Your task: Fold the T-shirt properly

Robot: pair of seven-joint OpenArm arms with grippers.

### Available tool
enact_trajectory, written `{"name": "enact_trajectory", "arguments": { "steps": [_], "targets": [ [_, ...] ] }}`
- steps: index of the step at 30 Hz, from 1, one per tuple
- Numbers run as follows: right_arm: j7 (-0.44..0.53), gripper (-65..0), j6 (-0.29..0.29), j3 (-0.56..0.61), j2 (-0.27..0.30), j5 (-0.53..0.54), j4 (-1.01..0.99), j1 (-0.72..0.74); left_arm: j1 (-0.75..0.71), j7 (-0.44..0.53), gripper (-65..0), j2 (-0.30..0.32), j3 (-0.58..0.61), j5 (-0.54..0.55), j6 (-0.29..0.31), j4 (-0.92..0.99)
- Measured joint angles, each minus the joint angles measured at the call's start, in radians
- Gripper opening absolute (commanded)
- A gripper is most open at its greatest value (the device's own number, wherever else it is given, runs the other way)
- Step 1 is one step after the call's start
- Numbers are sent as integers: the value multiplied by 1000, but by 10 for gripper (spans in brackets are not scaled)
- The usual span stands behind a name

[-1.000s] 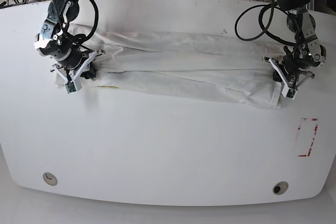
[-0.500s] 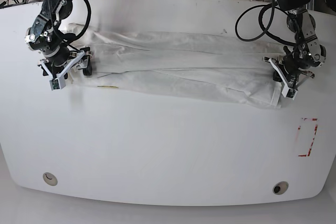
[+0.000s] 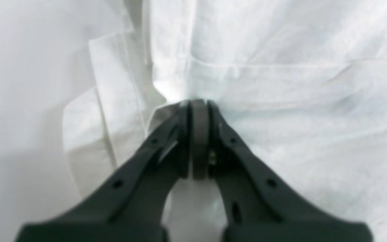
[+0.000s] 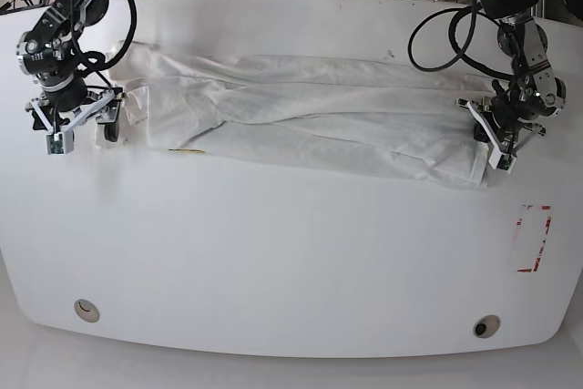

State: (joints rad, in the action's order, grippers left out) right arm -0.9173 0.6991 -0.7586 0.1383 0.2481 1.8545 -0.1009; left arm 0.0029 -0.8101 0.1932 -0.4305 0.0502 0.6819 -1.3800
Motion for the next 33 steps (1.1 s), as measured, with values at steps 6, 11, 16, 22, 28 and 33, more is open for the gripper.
{"name": "enact_trajectory", "arguments": {
  "steps": [6,11,16,22,28,33],
  "targets": [
    [-103,-171,0,0,-14,10,83,-31,0,0,-650,0,0,-2,0,0],
    [-169,-217,-3,14,-79,96,138,-32,0,0,-650,0,0,-1,0,0],
    [-208,-347,0,89,-105,233,146,-53,0,0,-650,-1,0,1,0,0],
    [-215,-558,0,192,-106,237,134,-66,2,-1,-650,-1,0,-2,0,0],
    [-153,-560,-1,223,-106,125,49,-51,3,-8,-649,-1,-2,5,0,0],
    [-33,-555,2,250,-95,33,-90,-50,6,-12,-647,-2,-2,0,0,0]
  ]
}}
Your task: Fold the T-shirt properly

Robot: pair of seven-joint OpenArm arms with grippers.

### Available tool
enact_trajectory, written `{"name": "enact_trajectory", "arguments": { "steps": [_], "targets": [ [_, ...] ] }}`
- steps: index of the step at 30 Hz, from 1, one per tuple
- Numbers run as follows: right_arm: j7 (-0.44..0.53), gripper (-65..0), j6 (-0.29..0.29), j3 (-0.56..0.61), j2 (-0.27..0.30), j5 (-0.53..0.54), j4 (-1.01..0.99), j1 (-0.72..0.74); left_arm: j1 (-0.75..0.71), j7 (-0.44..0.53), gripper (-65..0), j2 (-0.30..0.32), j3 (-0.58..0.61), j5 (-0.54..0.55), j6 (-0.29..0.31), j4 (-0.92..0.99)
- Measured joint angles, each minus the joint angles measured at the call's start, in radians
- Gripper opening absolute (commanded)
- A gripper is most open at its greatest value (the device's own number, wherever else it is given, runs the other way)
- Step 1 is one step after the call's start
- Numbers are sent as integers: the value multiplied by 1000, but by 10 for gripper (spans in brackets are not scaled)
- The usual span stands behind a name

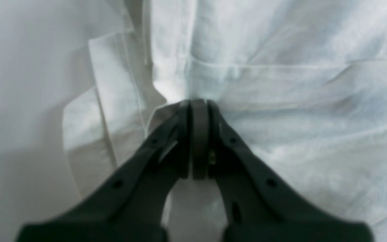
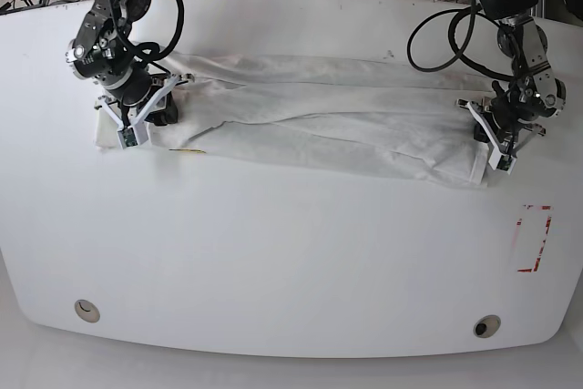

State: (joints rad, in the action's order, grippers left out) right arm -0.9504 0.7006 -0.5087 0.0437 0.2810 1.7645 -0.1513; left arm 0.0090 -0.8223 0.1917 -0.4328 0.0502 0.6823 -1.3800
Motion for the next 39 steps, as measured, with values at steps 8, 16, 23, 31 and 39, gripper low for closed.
{"name": "enact_trajectory", "arguments": {
  "steps": [8,16,23,31,39],
  "targets": [
    [193,-555,0,59,43,-13,-192,-2,5,-96,-646,-12,4,-25,7,-57],
    [211,-556,3,64,50,-5,-216,3,-6,-254,-644,-28,1,-55,15,-161],
    [211,-556,3,68,48,-4,-216,3,30,-410,-636,-29,-68,-27,17,-223],
    [211,-556,3,68,47,-4,-216,3,85,-470,-356,10,-166,158,15,-227],
    [211,-556,3,68,45,-4,-216,3,62,-480,-99,21,-258,278,15,-216]
  ]
}}
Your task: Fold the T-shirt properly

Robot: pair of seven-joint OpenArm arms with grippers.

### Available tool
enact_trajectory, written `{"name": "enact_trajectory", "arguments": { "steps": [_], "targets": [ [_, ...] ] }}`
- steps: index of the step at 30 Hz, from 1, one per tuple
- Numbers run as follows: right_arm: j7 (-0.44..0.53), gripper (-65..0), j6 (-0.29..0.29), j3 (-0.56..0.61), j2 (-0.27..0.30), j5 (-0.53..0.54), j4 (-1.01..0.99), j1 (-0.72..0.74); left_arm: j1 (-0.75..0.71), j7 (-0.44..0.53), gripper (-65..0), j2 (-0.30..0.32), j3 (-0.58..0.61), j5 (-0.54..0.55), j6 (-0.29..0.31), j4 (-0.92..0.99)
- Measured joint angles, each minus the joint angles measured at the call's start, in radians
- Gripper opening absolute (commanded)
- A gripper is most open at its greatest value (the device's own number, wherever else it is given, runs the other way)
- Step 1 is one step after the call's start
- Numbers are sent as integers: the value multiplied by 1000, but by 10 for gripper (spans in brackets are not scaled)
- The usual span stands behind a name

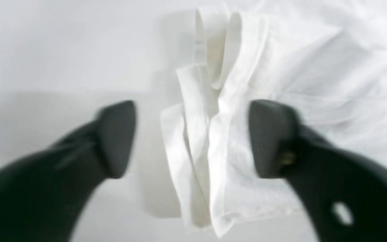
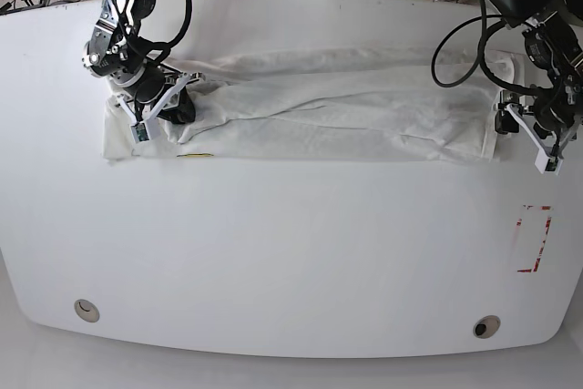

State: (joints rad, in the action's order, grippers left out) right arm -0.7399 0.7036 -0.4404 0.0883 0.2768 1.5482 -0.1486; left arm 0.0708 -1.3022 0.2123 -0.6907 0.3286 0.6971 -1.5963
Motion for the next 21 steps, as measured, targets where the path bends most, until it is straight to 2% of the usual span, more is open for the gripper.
{"name": "enact_trajectory", "arguments": {
  "steps": [6,14,18,21],
  "targets": [
    [0,-556,0,0,0,0,0,0,-8,-5,-96,5,-52,66,0,137],
    [1,-556,0,0,0,0,0,0,-1,23,-96,80,-60,210,0,319],
    [0,-556,0,0,-2,0,0,0,2,47,-96,92,-56,237,3,352],
    [1,-556,0,0,-2,0,0,0,-2,56,-96,100,-8,237,3,357]
  ]
}}
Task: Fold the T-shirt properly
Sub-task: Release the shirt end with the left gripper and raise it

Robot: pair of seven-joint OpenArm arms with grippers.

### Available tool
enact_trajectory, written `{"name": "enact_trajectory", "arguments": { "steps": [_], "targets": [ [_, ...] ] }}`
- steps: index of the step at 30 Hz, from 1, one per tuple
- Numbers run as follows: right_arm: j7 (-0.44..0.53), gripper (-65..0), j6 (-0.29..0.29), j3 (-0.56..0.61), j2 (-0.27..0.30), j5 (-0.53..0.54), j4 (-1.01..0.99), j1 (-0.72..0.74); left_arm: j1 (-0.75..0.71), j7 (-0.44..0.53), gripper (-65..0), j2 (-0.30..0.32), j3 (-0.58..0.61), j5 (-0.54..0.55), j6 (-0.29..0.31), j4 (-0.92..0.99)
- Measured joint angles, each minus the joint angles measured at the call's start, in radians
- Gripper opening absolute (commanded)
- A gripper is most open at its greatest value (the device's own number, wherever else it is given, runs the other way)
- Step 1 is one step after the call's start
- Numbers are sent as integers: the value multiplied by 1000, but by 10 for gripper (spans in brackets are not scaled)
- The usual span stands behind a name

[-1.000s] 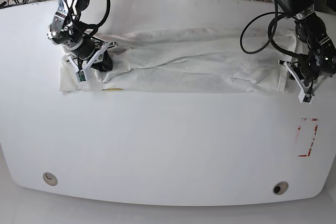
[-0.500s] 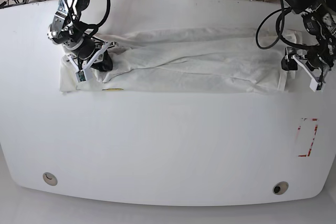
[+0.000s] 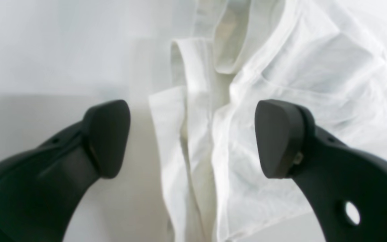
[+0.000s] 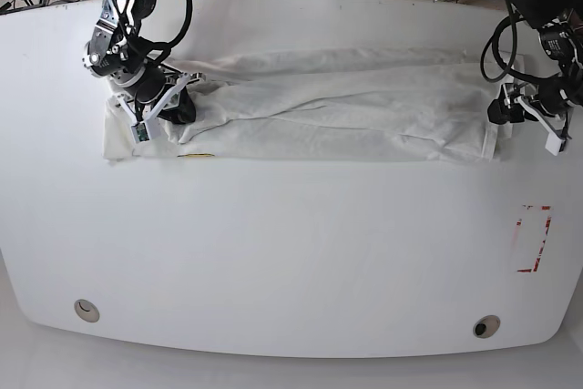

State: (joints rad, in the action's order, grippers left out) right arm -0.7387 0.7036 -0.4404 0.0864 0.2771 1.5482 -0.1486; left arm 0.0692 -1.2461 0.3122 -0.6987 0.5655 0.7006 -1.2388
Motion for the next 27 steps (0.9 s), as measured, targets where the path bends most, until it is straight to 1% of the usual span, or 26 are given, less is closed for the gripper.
{"name": "enact_trajectory", "arguments": {
  "steps": [7,10,13,16,20,21,22,23,24,25,27],
  "targets": [
    [-1,-556,0,0,-1,-1,0,1,3,14,-104,-4,106,21,1,-8],
    [0,-556,0,-2,-11,-2,0,3,-13,29,-140,-5,119,40,8,-13],
    [2,-556,0,-3,-12,-8,1,4,-23,36,-201,-6,119,46,9,-19],
    [2,-556,-1,-3,-16,-10,1,4,-43,32,-274,-7,121,42,8,-43],
    [2,-556,-3,-3,-17,-8,1,4,-75,19,-421,-12,124,36,8,-82],
    [2,-556,-3,-3,-17,-8,1,4,-76,11,-467,-13,126,34,7,-87],
    [2,-556,-3,-3,-18,-8,1,4,-78,6,-528,-14,132,29,6,-91],
    [3,-556,-3,-3,-18,-8,1,4,-78,5,-569,-12,145,15,6,-95],
    [2,-556,-3,-3,-18,-8,1,4,-77,3,-639,-12,153,10,5,-97],
    [2,-556,-3,-3,-19,-8,1,4,-77,-2,-650,-9,165,7,-2,-98],
    [2,-556,-3,-3,-20,-8,1,4,-74,-6,-650,-9,173,8,0,-98]
  ]
}}
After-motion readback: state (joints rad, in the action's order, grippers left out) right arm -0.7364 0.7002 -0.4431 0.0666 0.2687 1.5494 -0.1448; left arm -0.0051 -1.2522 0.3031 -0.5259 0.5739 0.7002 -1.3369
